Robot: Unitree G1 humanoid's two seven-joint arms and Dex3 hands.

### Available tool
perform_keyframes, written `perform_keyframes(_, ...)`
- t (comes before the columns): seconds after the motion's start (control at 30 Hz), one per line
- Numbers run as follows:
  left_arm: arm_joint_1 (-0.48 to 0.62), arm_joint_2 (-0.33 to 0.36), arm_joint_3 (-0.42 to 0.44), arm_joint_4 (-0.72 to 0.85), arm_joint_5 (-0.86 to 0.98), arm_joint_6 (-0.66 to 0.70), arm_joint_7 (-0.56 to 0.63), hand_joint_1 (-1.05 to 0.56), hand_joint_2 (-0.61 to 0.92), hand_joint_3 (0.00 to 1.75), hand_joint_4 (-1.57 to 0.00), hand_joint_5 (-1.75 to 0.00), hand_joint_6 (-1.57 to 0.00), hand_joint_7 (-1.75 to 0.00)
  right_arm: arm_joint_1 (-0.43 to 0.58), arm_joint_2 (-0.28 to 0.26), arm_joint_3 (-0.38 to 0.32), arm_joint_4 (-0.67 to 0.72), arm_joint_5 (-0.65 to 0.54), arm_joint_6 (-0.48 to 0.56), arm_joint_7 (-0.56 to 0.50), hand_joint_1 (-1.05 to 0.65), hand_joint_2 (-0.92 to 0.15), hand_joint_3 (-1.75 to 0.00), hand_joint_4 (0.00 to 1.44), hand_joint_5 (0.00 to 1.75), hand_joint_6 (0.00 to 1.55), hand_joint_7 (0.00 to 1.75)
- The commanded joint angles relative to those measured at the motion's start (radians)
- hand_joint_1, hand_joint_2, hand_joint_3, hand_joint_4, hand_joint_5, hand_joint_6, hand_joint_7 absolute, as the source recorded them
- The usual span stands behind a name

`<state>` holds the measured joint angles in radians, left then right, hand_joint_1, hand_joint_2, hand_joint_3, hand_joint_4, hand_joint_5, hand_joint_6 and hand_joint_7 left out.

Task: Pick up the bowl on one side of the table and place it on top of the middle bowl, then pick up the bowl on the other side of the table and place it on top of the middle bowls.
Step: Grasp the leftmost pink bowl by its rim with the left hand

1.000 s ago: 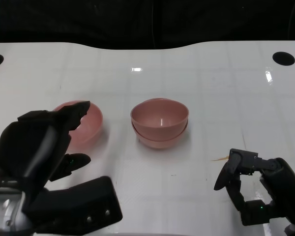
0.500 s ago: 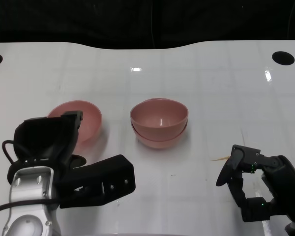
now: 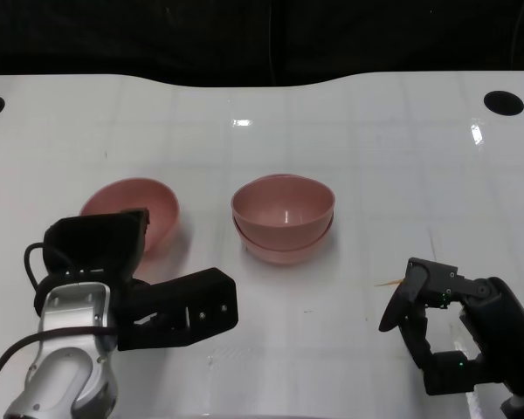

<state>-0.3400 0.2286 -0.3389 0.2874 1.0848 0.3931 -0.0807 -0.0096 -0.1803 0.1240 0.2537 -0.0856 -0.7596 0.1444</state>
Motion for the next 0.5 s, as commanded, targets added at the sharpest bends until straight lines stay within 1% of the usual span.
perform_keyframes(0.03,-0.044,0.019,-0.006,0.097,-0.047,-0.042,0.077,-0.45,0.91,0.0,-0.66,-0.09,-0.52,-0.03,0.001,0.003,-0.009,-0.007,0.016,0.005,0.007,-0.23,-0.42,-1.3,0.92,1.75,0.77,1.59)
perform_keyframes(0.07,-0.053,0.021,-0.009,0.126,-0.062,-0.059,0.102,-0.43,0.92,0.01,-0.68,-0.09,-0.54,-0.03,0.001,0.004,-0.01,-0.008,0.015,0.007,0.008,-0.23,-0.42,-1.3,0.92,1.75,0.76,1.59)
perform_keyframes(0.1,-0.061,0.025,-0.013,0.155,-0.076,-0.084,0.133,-0.41,0.92,0.01,-0.77,-0.14,-0.57,-0.04,0.002,0.004,-0.01,-0.011,0.013,0.011,0.008,-0.23,-0.42,-1.3,0.92,1.75,0.76,1.58)
perform_keyframes(0.13,-0.07,0.03,-0.017,0.182,-0.087,-0.107,0.161,-0.36,0.92,0.04,-0.71,-0.72,-0.69,-0.03,0.004,0.005,-0.011,-0.014,0.011,0.015,0.007,-0.24,-0.42,-1.31,0.92,1.75,0.76,1.58)
perform_keyframes(0.17,-0.078,0.035,-0.021,0.207,-0.099,-0.129,0.188,-0.34,0.92,0.07,-0.68,-1.11,-0.8,-0.04,0.005,0.005,-0.012,-0.017,0.009,0.019,0.007,-0.24,-0.42,-1.31,0.91,1.75,0.76,1.57)
perform_keyframes(0.2,-0.083,0.04,-0.023,0.228,-0.112,-0.157,0.218,-0.33,0.92,0.07,-0.72,-1.4,-0.93,-0.08,0.007,0.006,-0.012,-0.021,0.007,0.024,0.006,-0.24,-0.41,-1.31,0.91,1.75,0.76,1.57)
perform_keyframes(0.27,-0.095,0.048,-0.031,0.268,-0.126,-0.198,0.277,-0.35,0.92,0.05,-0.82,-1.62,-1.09,-0.09,0.007,0.008,-0.013,-0.021,0.01,0.024,0.008,-0.24,-0.41,-1.31,0.91,1.75,0.76,1.57)
perform_keyframes(0.3,-0.1,0.052,-0.036,0.282,-0.13,-0.21,0.297,-0.36,0.92,0.08,-0.83,-1.68,-1.1,-0.08,0.008,0.008,-0.013,-0.021,0.012,0.024,0.009,-0.24,-0.41,-1.31,0.91,1.75,0.76,1.56)
perform_keyframes(0.33,-0.106,0.054,-0.041,0.295,-0.13,-0.216,0.315,-0.37,0.92,0.11,-0.84,-1.71,-1.09,-0.07,0.008,0.008,-0.014,-0.021,0.013,0.024,0.01,-0.25,-0.41,-1.31,0.91,1.75,0.76,1.56)
perform_keyframes(0.37,-0.111,0.055,-0.048,0.304,-0.127,-0.219,0.331,-0.38,0.92,0.19,-0.84,-1.73,-1.08,-0.06,0.008,0.008,-0.015,-0.022,0.014,0.024,0.011,-0.25,-0.41,-1.31,0.91,1.75,0.76,1.56)
perform_keyframes(0.43,-0.121,0.06,-0.063,0.312,-0.116,-0.212,0.351,-0.39,0.92,0.26,-0.83,-1.74,-1.08,-0.06,0.007,0.008,-0.017,-0.019,0.018,0.022,0.014,-0.24,-0.41,-1.31,0.9,1.75,0.75,1.55)
perform_keyframes(0.5,-0.125,0.065,-0.072,0.301,-0.112,-0.206,0.364,-0.39,0.92,0.3,-0.84,-1.75,-1.15,-0.1,0.006,0.009,-0.017,-0.019,0.02,0.024,0.015,-0.24,-0.41,-1.31,0.9,1.75,0.75,1.55)
